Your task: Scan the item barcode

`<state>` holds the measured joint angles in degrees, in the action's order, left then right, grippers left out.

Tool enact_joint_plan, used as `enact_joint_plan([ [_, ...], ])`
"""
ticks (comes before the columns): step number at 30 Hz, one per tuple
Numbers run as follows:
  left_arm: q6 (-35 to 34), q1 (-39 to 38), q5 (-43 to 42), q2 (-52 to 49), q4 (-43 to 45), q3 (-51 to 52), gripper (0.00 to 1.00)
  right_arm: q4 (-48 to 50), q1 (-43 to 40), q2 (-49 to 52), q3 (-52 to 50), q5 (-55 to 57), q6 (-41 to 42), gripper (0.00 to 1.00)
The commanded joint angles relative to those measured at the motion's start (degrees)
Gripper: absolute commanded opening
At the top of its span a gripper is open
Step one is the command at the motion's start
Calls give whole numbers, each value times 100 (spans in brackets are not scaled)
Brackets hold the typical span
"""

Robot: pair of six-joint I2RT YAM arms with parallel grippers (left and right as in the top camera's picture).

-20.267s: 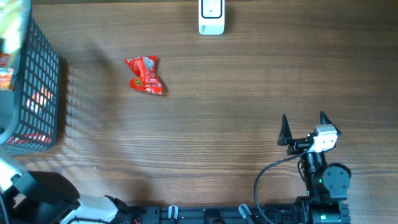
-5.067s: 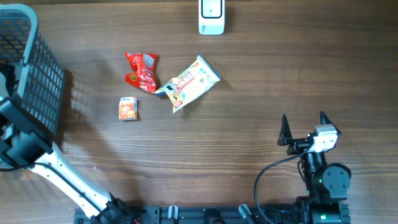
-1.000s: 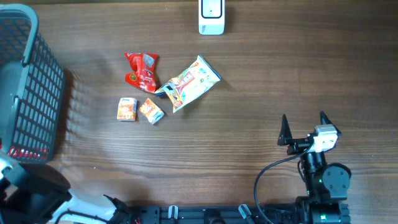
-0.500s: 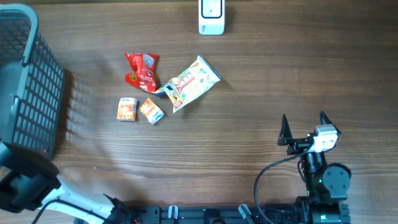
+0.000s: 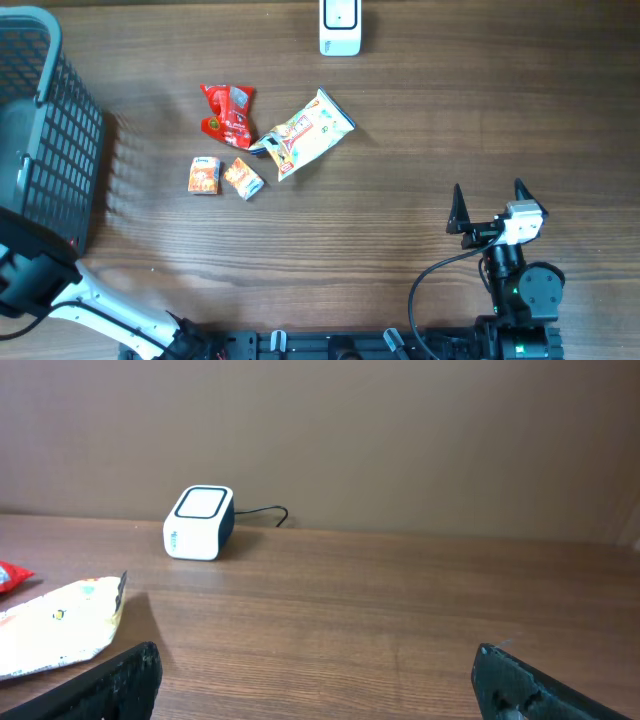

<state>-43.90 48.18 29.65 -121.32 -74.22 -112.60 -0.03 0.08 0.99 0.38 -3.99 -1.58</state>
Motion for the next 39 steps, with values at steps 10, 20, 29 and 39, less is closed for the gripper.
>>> enact_joint_plan([
  [10, 197, 52, 494, -107, -105, 66, 100, 11, 24, -42, -9, 81, 46, 100],
  [20, 474, 55, 520, -468, -125, 66, 99, 11, 24, -42, -9, 81, 46, 100],
  [29, 468, 81, 833, -551, 92, 66, 100, 11, 24, -42, -9, 81, 48, 100],
  [39, 474, 343, -74, -835, 223, 66, 98, 9, 24, -42, -9, 81, 48, 100],
])
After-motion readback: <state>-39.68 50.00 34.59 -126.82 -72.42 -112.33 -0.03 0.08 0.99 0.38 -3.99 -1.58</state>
